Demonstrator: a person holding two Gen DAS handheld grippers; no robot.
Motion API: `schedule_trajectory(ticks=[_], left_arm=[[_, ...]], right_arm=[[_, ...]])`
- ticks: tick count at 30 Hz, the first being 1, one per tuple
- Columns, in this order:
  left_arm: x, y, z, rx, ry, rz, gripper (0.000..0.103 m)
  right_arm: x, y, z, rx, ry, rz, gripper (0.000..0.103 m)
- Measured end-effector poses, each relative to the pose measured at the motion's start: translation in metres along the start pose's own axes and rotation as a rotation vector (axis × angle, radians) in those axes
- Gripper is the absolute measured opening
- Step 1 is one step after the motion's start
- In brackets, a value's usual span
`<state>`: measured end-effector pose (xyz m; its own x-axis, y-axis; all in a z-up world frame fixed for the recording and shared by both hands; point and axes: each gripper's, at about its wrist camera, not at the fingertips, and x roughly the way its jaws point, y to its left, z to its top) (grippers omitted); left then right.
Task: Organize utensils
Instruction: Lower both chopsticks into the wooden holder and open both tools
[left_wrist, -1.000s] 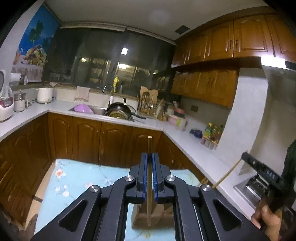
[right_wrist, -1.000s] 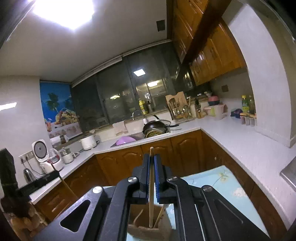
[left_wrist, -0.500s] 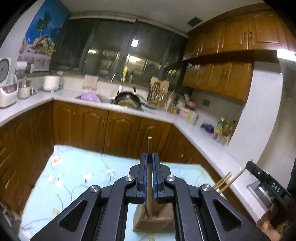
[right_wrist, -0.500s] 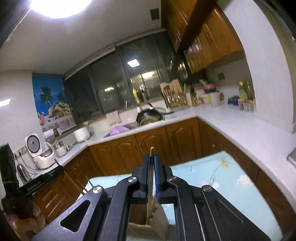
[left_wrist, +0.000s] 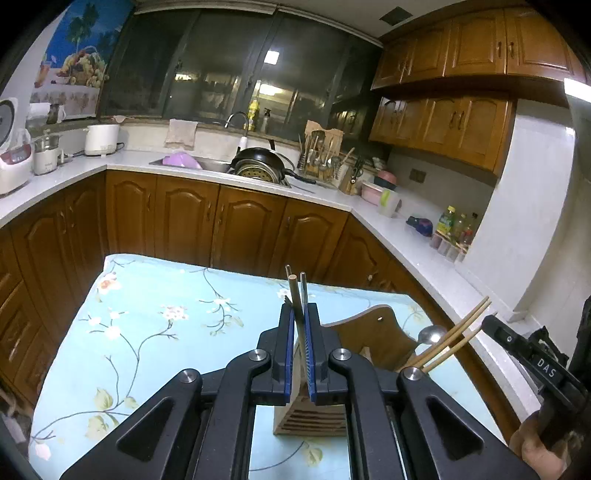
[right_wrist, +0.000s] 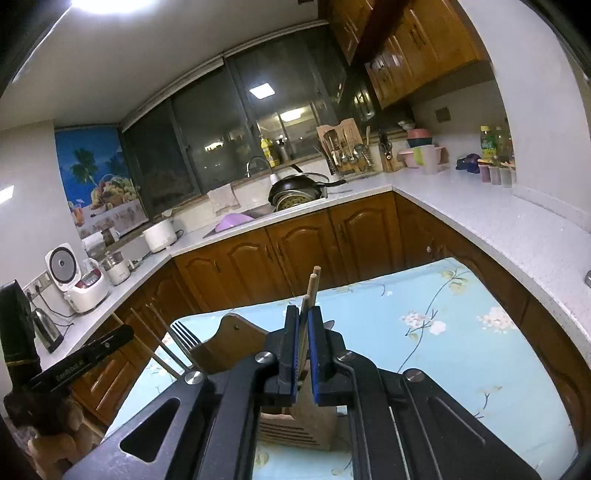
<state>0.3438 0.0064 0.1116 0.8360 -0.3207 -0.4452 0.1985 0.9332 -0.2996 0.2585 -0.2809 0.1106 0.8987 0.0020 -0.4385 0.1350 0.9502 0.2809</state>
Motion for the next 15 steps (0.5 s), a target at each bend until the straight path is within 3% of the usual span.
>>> schedule_trajectory(ticks=[11, 15], left_arm=[[-0.0028, -0.0027, -0.0057, 0.013, 0.010, 0.009, 0.005], [-0.0031, -0.0024, -0.0042, 0.008, 0.037, 0.001, 0.008]], right_arm=[[0.0002, -0.0002, 0.0010, 0.003, 0.002, 0.001, 0.005], [-0.0008, -0.0014, 0.0007, 0.025, 0.003, 0.010, 0.012]])
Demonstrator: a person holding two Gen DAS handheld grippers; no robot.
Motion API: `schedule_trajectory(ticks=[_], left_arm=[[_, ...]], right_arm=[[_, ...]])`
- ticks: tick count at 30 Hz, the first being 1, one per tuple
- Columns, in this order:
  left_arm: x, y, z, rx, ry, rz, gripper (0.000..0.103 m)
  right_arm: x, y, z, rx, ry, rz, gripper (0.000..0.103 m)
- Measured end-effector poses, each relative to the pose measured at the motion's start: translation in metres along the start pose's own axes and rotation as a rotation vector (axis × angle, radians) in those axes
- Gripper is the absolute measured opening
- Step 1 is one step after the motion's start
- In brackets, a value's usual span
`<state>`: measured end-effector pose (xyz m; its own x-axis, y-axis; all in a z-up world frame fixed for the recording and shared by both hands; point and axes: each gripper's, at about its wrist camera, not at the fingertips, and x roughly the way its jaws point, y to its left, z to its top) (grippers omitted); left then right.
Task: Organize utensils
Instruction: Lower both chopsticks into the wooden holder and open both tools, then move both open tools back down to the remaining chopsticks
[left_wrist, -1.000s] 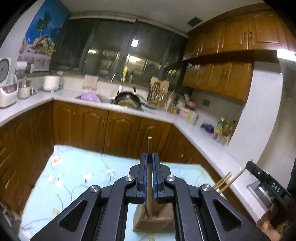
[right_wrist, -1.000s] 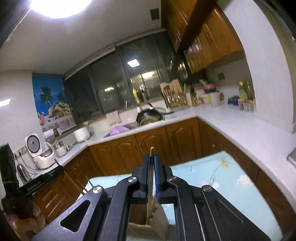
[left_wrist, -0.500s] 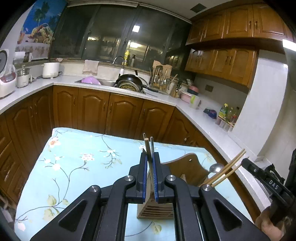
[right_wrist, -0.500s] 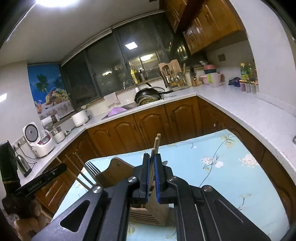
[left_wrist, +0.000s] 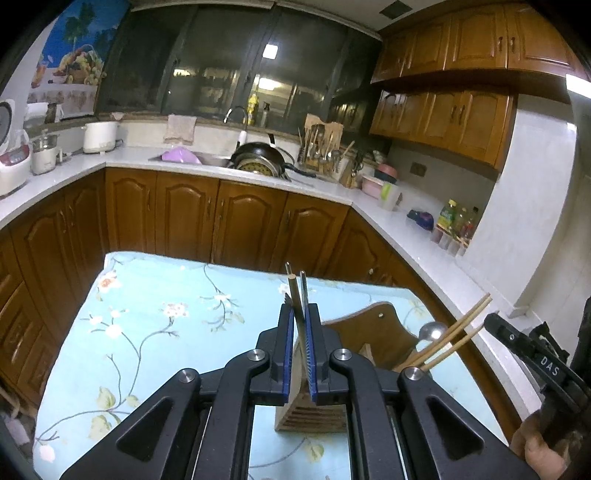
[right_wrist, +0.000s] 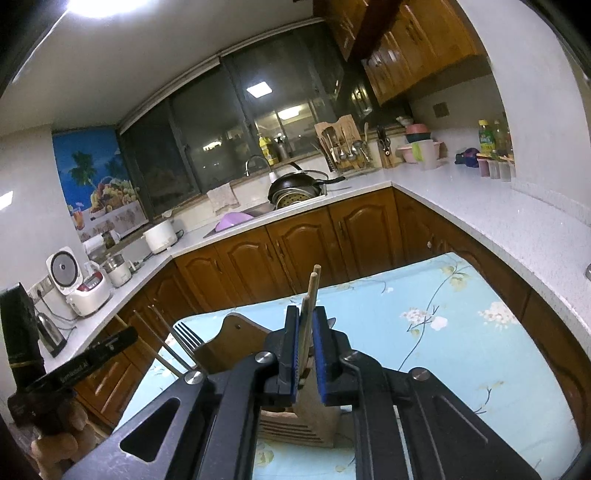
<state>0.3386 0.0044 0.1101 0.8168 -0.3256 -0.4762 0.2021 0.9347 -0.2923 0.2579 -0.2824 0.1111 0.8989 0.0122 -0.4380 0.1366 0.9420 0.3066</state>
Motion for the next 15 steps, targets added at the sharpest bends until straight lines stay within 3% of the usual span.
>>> schedule_trajectory(ticks=[2, 3, 8, 9, 11, 13, 15], left_arm=[[-0.004, 0.000, 0.002, -0.003, 0.007, -0.008, 0.022], [-0.010, -0.001, 0.002, -0.004, -0.005, -0.002, 0.025], [-0.040, -0.001, -0.005, -0.018, -0.034, 0.000, 0.049], [-0.045, 0.000, -0.010, -0.023, -0.037, 0.001, 0.051], [-0.059, 0.003, -0.023, -0.043, -0.040, 0.021, 0.066], [-0.070, 0.008, -0.038, -0.056, -0.034, 0.038, 0.072], [-0.078, 0.010, -0.053, -0.060, -0.013, 0.047, 0.074]], right_arm=[[-0.003, -0.003, -0.001, 0.021, -0.006, 0.010, 0.025], [-0.008, -0.005, 0.000, 0.035, -0.013, 0.019, 0.039], [-0.031, -0.013, -0.004, 0.068, -0.044, 0.034, 0.053], [-0.038, -0.014, -0.006, 0.075, -0.049, 0.037, 0.060], [-0.047, -0.017, -0.012, 0.075, -0.056, 0.033, 0.071], [-0.058, -0.020, -0.024, 0.077, -0.056, 0.028, 0.084], [-0.068, -0.024, -0.042, 0.084, -0.045, 0.025, 0.090]])
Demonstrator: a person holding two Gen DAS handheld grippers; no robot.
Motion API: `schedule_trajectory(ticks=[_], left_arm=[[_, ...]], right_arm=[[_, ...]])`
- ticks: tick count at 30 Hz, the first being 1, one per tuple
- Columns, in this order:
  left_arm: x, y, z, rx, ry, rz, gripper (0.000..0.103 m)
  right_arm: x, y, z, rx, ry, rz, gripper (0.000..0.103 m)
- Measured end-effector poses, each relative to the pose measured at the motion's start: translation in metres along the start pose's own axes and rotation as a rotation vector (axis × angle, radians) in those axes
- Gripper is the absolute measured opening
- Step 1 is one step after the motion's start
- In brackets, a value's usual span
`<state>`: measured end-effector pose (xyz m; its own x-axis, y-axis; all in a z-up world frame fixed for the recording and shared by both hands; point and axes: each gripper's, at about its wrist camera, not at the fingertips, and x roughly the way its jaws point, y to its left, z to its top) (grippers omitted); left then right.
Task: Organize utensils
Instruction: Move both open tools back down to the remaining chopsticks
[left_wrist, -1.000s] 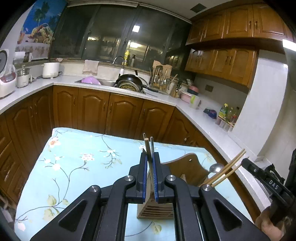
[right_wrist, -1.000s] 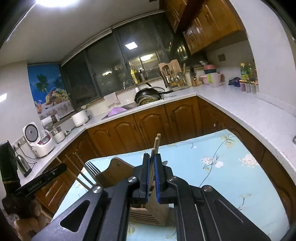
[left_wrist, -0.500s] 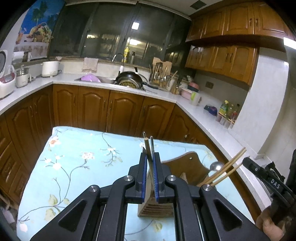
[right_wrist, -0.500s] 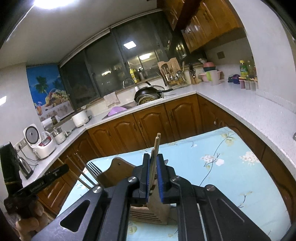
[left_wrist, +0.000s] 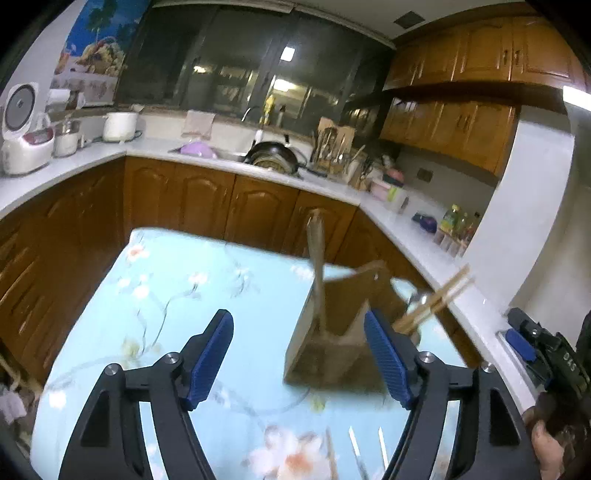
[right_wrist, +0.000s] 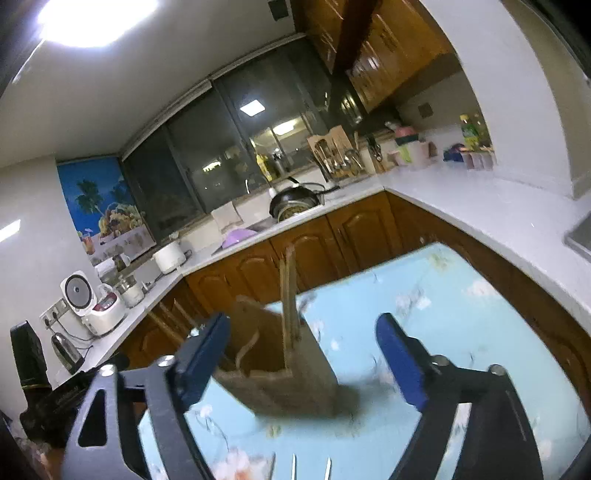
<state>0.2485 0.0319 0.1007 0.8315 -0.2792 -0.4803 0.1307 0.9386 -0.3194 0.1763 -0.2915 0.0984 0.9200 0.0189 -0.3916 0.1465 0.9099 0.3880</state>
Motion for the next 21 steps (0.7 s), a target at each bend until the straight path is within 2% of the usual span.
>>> schedule_trajectory(ticks=[5, 11, 21], left_arm=[[-0.018, 0.007, -0.034, -0.014, 0.068, 0.022, 0.077], [-0.043, 0.009, -0.067, -0.006, 0.115, 0.040, 0.078], [-0.050, 0.003, -0.082, 0.019, 0.190, 0.046, 0.078]], right_arm=[[-0.017, -0.010, -0.039, 0.012, 0.049, -0.028, 0.092], [-0.040, -0.011, -0.078, -0.009, 0.050, -0.053, 0.092], [-0.046, -0.012, -0.113, -0.012, 0.147, -0.070, 0.092]])
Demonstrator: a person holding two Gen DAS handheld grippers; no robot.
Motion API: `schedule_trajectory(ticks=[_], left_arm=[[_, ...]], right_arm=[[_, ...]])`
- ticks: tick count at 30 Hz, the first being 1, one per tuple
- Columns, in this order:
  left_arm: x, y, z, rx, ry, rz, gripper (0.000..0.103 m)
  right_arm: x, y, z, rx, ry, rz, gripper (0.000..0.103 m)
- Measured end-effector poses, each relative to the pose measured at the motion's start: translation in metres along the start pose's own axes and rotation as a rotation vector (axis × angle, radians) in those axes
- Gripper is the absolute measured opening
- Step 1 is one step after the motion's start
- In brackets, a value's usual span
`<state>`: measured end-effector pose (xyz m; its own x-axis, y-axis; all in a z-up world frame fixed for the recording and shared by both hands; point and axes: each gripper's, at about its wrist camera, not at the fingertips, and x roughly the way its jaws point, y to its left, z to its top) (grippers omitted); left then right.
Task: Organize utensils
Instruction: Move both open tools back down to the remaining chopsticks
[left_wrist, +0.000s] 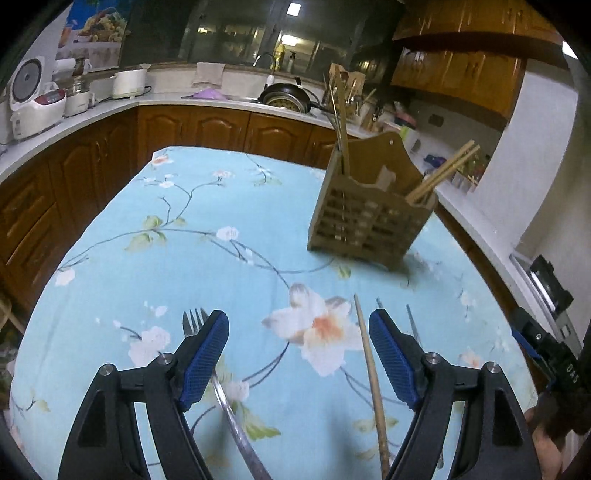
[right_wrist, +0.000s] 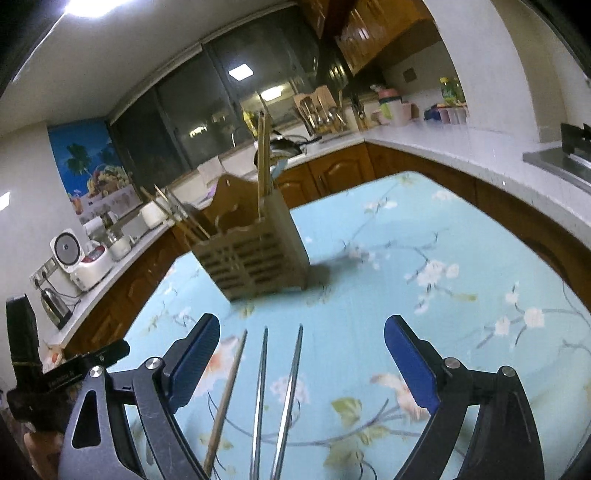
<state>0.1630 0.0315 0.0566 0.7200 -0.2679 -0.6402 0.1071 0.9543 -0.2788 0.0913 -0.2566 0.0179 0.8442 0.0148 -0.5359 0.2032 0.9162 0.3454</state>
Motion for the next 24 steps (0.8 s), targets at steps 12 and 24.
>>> schedule_trajectory(ticks=[12, 24], left_arm=[[0.016, -0.012, -0.006, 0.036, 0.067, 0.012, 0.078], [0.041, -0.021, 0.001, 0.059, 0.142, 0.015, 0.078]], right_arm=[[0.006, -0.007, -0.008, 0.017, 0.055, -0.006, 0.092], [0.036, -0.006, 0.000, -0.007, 0.146, -0.038, 0.088]])
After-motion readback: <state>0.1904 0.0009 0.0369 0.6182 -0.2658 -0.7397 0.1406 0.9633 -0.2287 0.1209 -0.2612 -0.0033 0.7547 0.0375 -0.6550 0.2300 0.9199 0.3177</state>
